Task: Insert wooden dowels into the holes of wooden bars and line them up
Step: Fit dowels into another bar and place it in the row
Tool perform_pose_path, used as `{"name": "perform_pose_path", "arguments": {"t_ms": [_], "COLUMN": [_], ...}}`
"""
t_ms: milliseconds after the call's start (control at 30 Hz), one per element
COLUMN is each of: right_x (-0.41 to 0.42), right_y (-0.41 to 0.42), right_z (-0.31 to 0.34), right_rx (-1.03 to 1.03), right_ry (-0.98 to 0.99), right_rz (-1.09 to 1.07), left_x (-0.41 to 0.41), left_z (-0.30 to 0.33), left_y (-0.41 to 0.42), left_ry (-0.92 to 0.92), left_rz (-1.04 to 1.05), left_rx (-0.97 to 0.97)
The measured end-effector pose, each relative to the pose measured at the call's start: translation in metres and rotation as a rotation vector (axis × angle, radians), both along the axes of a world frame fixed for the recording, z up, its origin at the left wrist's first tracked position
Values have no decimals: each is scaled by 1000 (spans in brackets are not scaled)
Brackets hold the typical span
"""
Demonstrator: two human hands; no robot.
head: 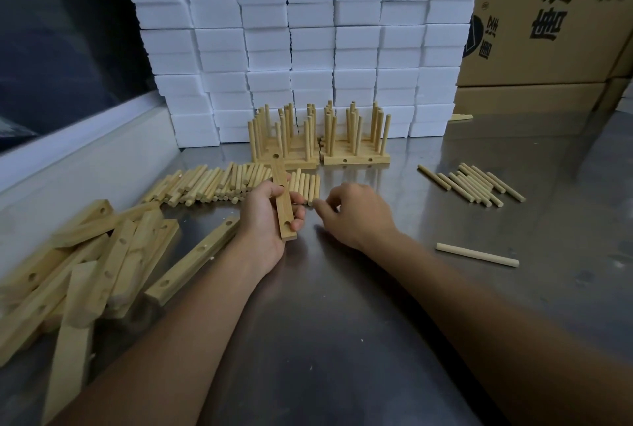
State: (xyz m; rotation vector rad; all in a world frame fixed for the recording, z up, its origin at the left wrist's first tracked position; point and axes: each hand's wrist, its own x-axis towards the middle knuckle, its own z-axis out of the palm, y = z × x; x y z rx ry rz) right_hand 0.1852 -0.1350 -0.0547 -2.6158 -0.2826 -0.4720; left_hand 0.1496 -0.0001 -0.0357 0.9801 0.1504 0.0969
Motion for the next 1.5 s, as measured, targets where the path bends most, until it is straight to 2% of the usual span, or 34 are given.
{"name": "perform_pose_path", "arguments": {"t_ms": [133,267,367,700,900,1133,1300,1500], "right_x": [19,29,31,15,10,-21,-27,-32], "right_y": [17,20,16,10,-5,-30,-32,-31], "right_z": [1,-3,-3,3,9,2,5,8], "right_rx": [62,-119,-176,20,49,437,459,537], "right_ry": [4,44,67,41,116,-44,-173,-268], "right_rz": [-130,-78,-23,-59,-67,105,44,123], "left_x": [0,1,1,2,4,2,-2,-7], "left_z": [0,0,0,-3,-6,-10,-12,-13], "left_y": [0,1,0,0,-2,-7,-12,-16], "left_ry": [-6,-14,-15,-47,-95,-137,-181,-363], "left_rz": [-3,-9,-14,-15,-26,18,-2,55], "left_rx": [-18,-15,-13,50,210,440,660,924]}}
